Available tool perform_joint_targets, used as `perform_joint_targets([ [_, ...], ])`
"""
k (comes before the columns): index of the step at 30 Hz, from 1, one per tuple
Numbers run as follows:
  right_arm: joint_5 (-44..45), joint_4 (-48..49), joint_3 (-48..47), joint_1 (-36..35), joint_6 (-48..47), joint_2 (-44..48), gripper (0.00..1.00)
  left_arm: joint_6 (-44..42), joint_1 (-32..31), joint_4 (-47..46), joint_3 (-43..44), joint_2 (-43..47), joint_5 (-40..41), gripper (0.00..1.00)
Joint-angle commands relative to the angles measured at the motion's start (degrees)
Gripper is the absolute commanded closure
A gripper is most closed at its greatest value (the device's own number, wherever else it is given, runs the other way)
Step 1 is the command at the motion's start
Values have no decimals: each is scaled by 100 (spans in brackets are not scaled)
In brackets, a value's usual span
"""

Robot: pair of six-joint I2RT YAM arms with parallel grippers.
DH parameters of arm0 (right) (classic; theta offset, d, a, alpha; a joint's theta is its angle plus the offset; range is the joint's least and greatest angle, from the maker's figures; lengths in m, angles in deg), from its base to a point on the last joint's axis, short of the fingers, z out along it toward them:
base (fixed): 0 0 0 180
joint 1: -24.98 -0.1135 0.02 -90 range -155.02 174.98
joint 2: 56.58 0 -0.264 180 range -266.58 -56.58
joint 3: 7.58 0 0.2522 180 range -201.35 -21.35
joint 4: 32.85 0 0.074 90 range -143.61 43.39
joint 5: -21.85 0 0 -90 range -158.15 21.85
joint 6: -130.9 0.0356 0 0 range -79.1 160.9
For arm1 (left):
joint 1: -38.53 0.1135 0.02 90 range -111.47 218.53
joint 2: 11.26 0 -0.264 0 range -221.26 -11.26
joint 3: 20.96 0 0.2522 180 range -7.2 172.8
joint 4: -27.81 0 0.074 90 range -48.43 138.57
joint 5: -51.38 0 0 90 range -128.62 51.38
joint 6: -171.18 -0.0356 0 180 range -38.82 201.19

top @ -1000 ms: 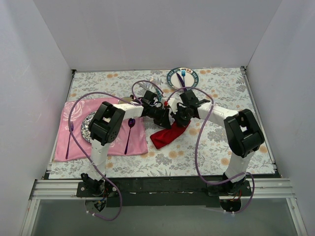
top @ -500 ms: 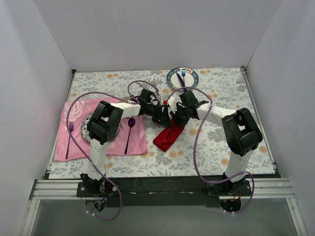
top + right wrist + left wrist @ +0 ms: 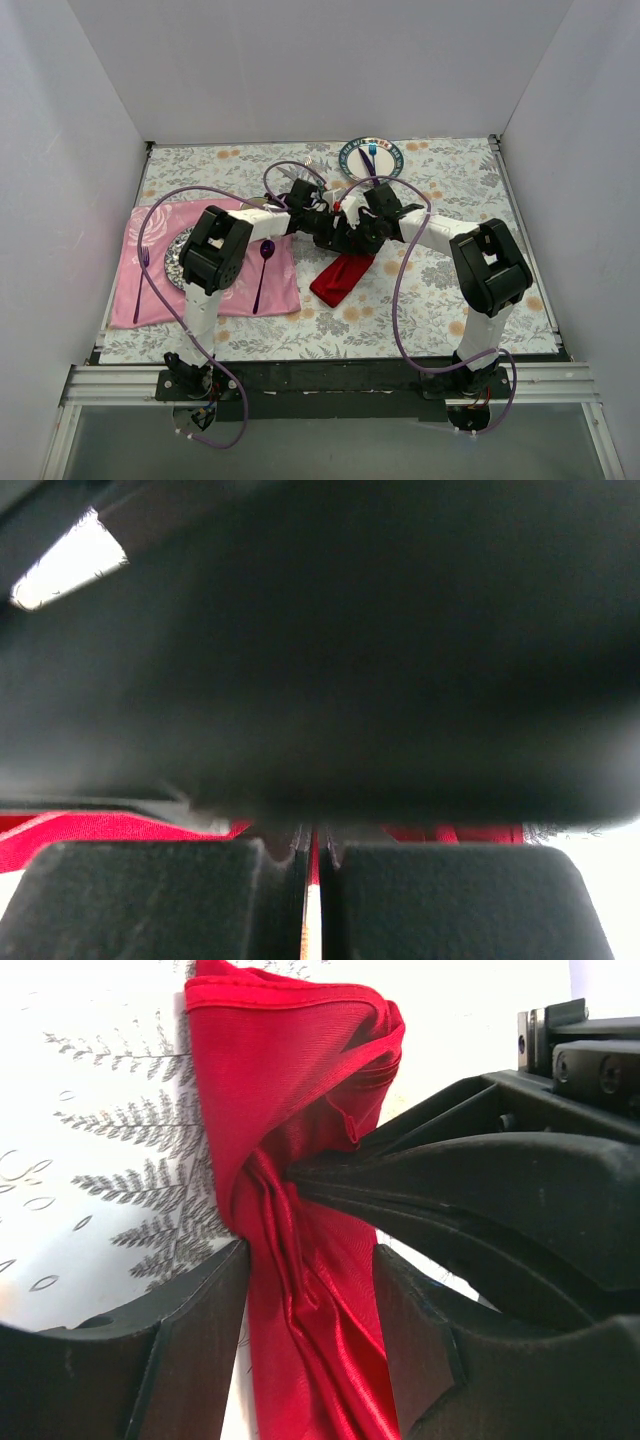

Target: Fold the napkin into a case and place the utensils inside

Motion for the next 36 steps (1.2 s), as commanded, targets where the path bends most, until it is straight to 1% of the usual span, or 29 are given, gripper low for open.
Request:
perform_joint_targets([
  [1,246,-235,-62,3,282,-246,99,-135,-230,254,-130,-21,464,48],
  [6,386,-235,-36,-6,440,-202,99,-187,-301,394,-157,-99,868,53],
  [7,404,-227,-18,-6,493,-193,99,-222,-301,499,-148,-126,921,56],
  [10,430,-253,-53,3,563,-184,99,-372,-310,666,-139,-170,1070,60],
  [11,439,-288,-62,3,590,-202,99,-424,-318,710,-130,-161,1105,60],
  [13,501,-288,-88,-6,642,-211,99,-504,-327,816,-139,-161,1150,55],
  [16,597,-297,-150,-6,704,-228,99,-574,-319,834,-218,-56,1097,55],
  [20,764,-323,-185,-6,783,-228,99,-609,-336,948,-288,58,1141,52],
  [25,817,-358,-176,-6,906,-211,99,-680,-354,975,-472,164,1527,53],
  [36,905,-508,-299,-32,1144,-299,99,-1022,-565,1010,-640,164,2011,56],
])
